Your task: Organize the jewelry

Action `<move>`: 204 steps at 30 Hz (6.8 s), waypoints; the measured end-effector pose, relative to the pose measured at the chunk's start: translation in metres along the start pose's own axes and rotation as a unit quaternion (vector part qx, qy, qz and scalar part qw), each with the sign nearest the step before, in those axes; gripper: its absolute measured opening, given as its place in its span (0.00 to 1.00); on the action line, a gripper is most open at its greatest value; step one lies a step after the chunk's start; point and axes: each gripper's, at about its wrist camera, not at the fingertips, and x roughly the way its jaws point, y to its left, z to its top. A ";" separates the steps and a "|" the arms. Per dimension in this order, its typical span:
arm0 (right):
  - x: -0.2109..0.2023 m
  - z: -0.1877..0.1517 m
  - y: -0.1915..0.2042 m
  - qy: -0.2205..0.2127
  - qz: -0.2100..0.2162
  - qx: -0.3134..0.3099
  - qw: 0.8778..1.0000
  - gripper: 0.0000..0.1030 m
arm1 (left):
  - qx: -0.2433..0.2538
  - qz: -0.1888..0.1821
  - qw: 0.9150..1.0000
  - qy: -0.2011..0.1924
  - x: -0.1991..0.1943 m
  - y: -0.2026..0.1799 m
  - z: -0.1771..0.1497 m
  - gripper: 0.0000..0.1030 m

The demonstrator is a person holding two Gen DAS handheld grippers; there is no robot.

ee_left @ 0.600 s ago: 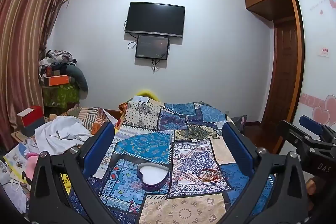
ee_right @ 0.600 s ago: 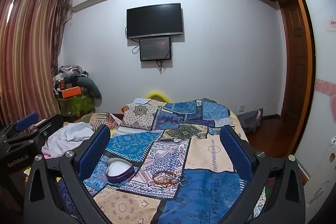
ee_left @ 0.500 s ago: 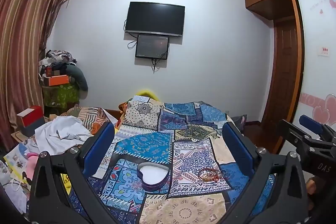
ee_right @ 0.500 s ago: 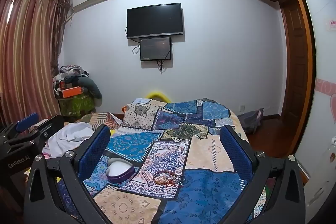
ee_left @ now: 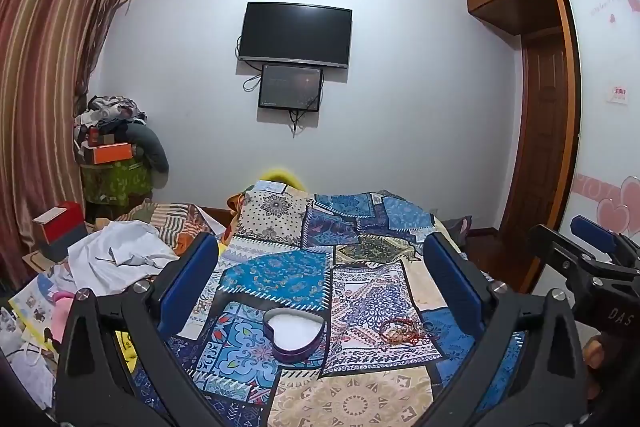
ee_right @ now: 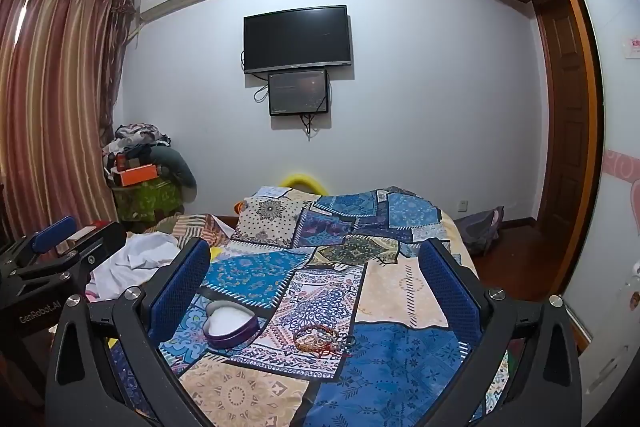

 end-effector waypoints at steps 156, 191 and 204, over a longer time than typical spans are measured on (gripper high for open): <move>0.187 -0.110 -0.070 0.324 0.080 0.036 0.942 0.26 | 0.017 -0.140 0.937 0.318 0.225 -0.045 -0.121 0.01; 0.162 -0.069 -0.048 0.251 0.064 -0.011 0.966 0.06 | 0.006 -0.119 0.956 0.269 0.198 -0.024 -0.089 0.01; 0.150 -0.040 -0.002 0.205 0.104 -0.016 0.973 0.06 | 0.000 -0.077 0.972 0.223 0.174 0.019 -0.059 0.01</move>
